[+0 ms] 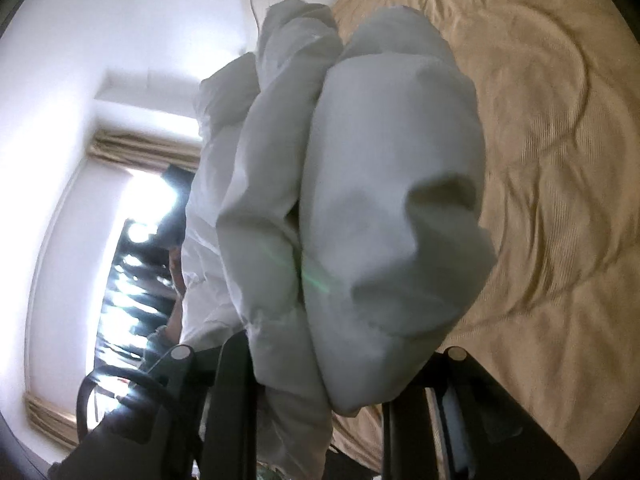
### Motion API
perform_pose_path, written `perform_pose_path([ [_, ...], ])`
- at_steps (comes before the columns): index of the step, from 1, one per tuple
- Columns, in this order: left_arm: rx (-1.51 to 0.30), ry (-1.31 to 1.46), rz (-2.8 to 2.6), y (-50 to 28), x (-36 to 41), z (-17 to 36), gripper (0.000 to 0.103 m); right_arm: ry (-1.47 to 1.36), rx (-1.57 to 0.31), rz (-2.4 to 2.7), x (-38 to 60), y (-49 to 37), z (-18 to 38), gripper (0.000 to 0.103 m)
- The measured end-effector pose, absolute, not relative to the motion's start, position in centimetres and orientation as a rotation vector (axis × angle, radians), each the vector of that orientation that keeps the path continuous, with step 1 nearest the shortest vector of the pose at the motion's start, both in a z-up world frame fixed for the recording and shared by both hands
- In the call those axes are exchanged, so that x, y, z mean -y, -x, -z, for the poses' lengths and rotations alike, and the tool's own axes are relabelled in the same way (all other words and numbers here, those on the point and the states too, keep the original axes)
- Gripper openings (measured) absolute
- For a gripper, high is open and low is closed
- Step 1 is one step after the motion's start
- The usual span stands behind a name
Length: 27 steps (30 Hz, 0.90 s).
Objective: Fold large clothes
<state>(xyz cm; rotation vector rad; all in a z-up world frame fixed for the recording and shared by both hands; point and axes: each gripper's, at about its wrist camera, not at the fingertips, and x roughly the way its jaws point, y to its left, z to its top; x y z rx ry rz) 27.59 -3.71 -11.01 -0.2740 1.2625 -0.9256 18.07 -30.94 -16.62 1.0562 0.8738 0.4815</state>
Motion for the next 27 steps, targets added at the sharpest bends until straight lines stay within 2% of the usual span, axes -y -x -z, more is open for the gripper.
perform_pose_path([
  [3, -1.324, 0.282, 0.890, -25.1, 2.8, 16.0, 0.018, -1.066, -0.931, -0.445, 28.9, -16.3, 19.2, 0.020],
  [7, -1.416, 0.280, 0.795, -23.3, 1.9, 24.4, 0.020, -1.137, -1.061, -0.347, 27.7, -13.3, 25.8, 0.020],
  [9, -1.396, 0.389, 0.782, -23.1, 0.5, 25.5, 0.021, -1.197, -1.091, -0.332, 27.3, -12.1, 28.8, 0.023],
  [11, -1.390, 0.394, 0.748, -23.0, 0.3, 25.1, 0.024, -1.203, -1.090, -0.320, 27.0, -11.7, 29.0, 0.026],
  [12, -1.389, 0.359, 0.719, -22.9, 0.5, 24.8, 0.028, -1.179, -1.095, -0.308, 26.8, -11.9, 28.5, 0.029],
  [13, -1.397, 0.311, 0.670, -22.9, 0.5, 24.0, 0.039, -1.147, -1.106, -0.298, 26.4, -12.3, 27.7, 0.036],
  [14, -1.398, 0.258, 0.618, -22.5, 0.0, 22.7, 0.045, -1.112, -1.123, -0.282, 26.1, -12.6, 27.0, 0.041],
  [16, -1.397, 0.210, 0.580, -21.1, -0.1, 20.7, 0.048, -1.034, -1.099, -0.258, 25.1, -13.3, 24.5, 0.080],
  [18, -1.380, 0.185, 0.520, -20.2, -1.6, 18.2, 0.050, -0.988, -1.044, -0.240, 24.9, -13.0, 22.5, 0.095],
  [19, -1.366, 0.169, 0.494, -20.1, -3.2, 17.6, 0.060, -0.969, -1.032, -0.218, 24.9, -12.9, 21.6, 0.095],
  [20, -1.323, 0.140, 0.458, -19.1, -4.2, 16.1, 0.066, -0.968, -1.035, -0.181, 25.3, -12.5, 21.2, 0.095],
  [22, -1.213, 0.049, 0.333, -16.9, -6.2, 11.5, 0.066, -0.972, -1.033, -0.126, 26.4, -11.6, 21.2, 0.100],
  [27, -0.966, 0.016, 0.125, -7.6, -10.0, 2.5, 0.069, -0.905, -0.970, 0.005, 29.5, -7.8, 17.7, 0.101],
])
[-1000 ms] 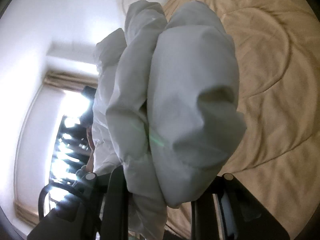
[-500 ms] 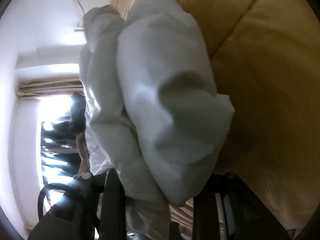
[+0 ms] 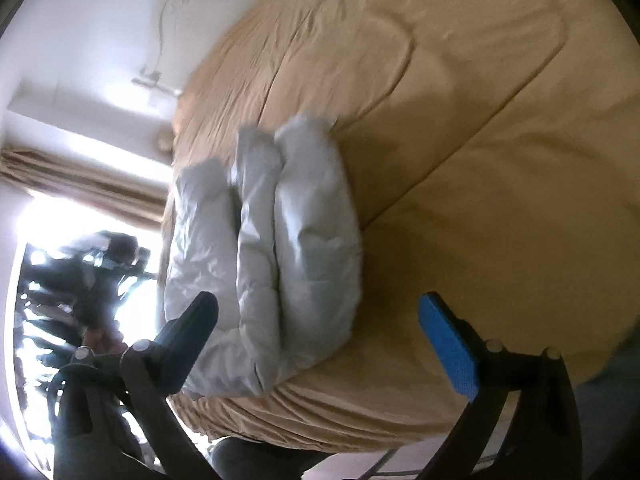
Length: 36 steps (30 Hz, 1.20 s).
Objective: Fold large clothes
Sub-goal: 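Open both grippers and pull them back from the folded jacket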
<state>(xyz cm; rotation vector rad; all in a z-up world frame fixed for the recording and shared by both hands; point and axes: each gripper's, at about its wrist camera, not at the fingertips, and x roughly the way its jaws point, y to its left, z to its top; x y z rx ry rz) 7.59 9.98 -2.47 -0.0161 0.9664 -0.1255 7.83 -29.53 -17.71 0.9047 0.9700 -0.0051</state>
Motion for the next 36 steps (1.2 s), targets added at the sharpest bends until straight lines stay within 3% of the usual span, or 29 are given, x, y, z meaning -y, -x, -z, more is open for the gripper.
perform_pose_path([
  [1, -0.914, 0.000, 0.088, -6.0, -10.7, 0.7, 0.073, -0.868, -0.926, 0.020, 29.8, -6.9, 16.0, 0.103],
  [2, -0.842, -0.009, 0.068, -2.5, -10.3, -1.7, 0.083, -0.820, -0.892, 0.031, 29.6, -6.0, 14.3, 0.103],
  [7, -0.596, -0.034, 0.070, 11.3, -5.5, -9.6, 0.103, -0.323, -0.712, 0.051, 22.7, -4.6, 2.6, 0.103],
  [11, -0.491, -0.130, -0.030, 19.7, -1.0, -12.6, 0.103, -0.044, -0.604, 0.046, 16.5, -1.9, -2.6, 0.103],
  [15, -0.538, -0.118, -0.140, 24.1, -0.2, -13.4, 0.103, -0.073, -0.601, -0.005, 15.2, 0.6, -4.2, 0.103],
  [20, -0.643, -0.009, -0.159, 25.4, -2.1, -12.6, 0.103, -0.015, -0.616, -0.001, 14.3, 2.4, -3.8, 0.103],
  [36, -0.661, 0.033, -0.225, 25.1, -3.5, -9.3, 0.103, -0.072, -0.708, 0.020, 15.2, 3.4, -2.3, 0.103],
])
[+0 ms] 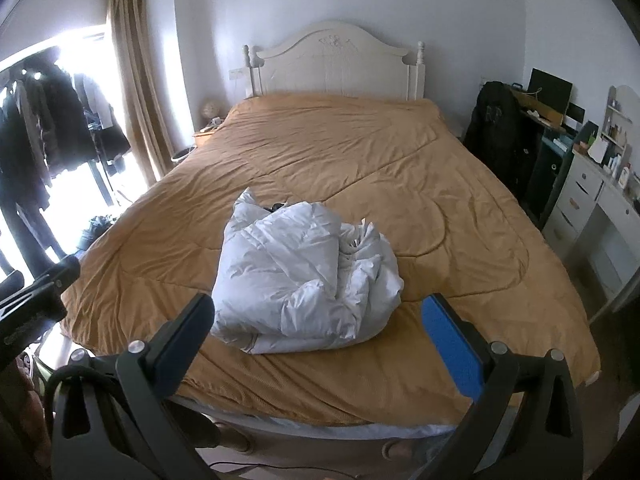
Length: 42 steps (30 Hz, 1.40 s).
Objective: Fold large clothes
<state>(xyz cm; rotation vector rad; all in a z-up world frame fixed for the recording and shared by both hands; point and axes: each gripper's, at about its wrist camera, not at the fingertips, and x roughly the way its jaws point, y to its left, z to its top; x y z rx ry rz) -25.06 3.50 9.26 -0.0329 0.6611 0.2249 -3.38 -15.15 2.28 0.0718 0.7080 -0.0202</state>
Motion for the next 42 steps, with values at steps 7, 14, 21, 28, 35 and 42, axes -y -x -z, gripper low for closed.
perform_pose_path([
  [7, -0.667, 0.024, -0.217, 25.0, -3.1, -8.7, 0.103, -0.055, -0.703, 0.037, 15.2, 3.5, -2.3, 0.103],
  [14, -0.670, 0.020, -0.218, 25.0, -2.9, -8.6, 0.103, -0.056, -0.696, 0.044, 15.3, 3.6, -2.5, 0.103],
  [21, -0.687, 0.007, -0.210, 24.5, -2.7, -7.9, 0.103, -0.052, -0.697, 0.046, 15.2, 3.5, -2.4, 0.103],
  [28, -0.699, 0.007, -0.192, 24.3, -2.6, -7.6, 0.103, -0.048, -0.702, 0.052, 15.4, 3.5, -2.3, 0.103],
  [35, -0.710, 0.004, -0.181, 23.9, -2.5, -7.3, 0.103, -0.047, -0.707, 0.056, 15.7, 3.5, -2.1, 0.103],
  [42, -0.721, 0.001, -0.169, 23.5, -2.5, -7.0, 0.103, -0.045, -0.713, 0.054, 16.0, 3.4, -1.9, 0.103],
])
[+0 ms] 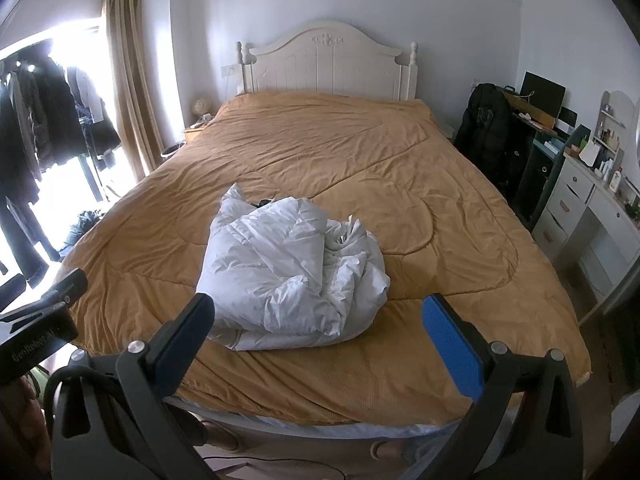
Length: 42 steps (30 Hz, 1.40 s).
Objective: Fold large clothes
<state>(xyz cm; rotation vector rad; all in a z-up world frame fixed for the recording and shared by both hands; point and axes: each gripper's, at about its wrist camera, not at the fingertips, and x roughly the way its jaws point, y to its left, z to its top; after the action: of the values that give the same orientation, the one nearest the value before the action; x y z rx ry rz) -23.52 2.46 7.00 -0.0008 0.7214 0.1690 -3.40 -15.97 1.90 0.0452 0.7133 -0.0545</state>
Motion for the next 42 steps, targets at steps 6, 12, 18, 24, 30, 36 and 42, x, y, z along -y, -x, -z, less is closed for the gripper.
perform_pose_path([
  [6, -0.719, 0.006, -0.159, 23.2, -2.6, -6.7, 0.103, -0.041, -0.722, 0.048, 16.0, 3.3, -1.6, 0.103],
  [12, -0.750, 0.034, -0.138, 22.6, -2.9, -6.3, 0.103, -0.035, -0.725, 0.049, 15.9, 3.2, -1.5, 0.103],
  [18, -0.751, 0.012, -0.118, 22.3, -2.4, -6.2, 0.103, -0.031, -0.733, 0.054, 16.0, 3.1, -1.3, 0.103],
  [24, -0.752, 0.013, -0.106, 22.3, -2.2, -6.2, 0.103, -0.038, -0.732, 0.032, 15.8, 3.0, -1.1, 0.103],
  [30, -0.749, 0.021, -0.093, 22.4, -2.2, -6.3, 0.103, -0.018, -0.703, 0.013, 15.6, 3.6, -1.1, 0.103],
  [36, -0.746, 0.010, -0.081, 22.5, -1.8, -6.3, 0.103, -0.017, -0.725, -0.034, 15.5, 3.3, -0.9, 0.103],
  [42, -0.762, 0.006, -0.070, 22.4, -1.7, -6.1, 0.103, 0.010, -0.701, -0.018, 15.0, 3.7, -1.3, 0.103],
])
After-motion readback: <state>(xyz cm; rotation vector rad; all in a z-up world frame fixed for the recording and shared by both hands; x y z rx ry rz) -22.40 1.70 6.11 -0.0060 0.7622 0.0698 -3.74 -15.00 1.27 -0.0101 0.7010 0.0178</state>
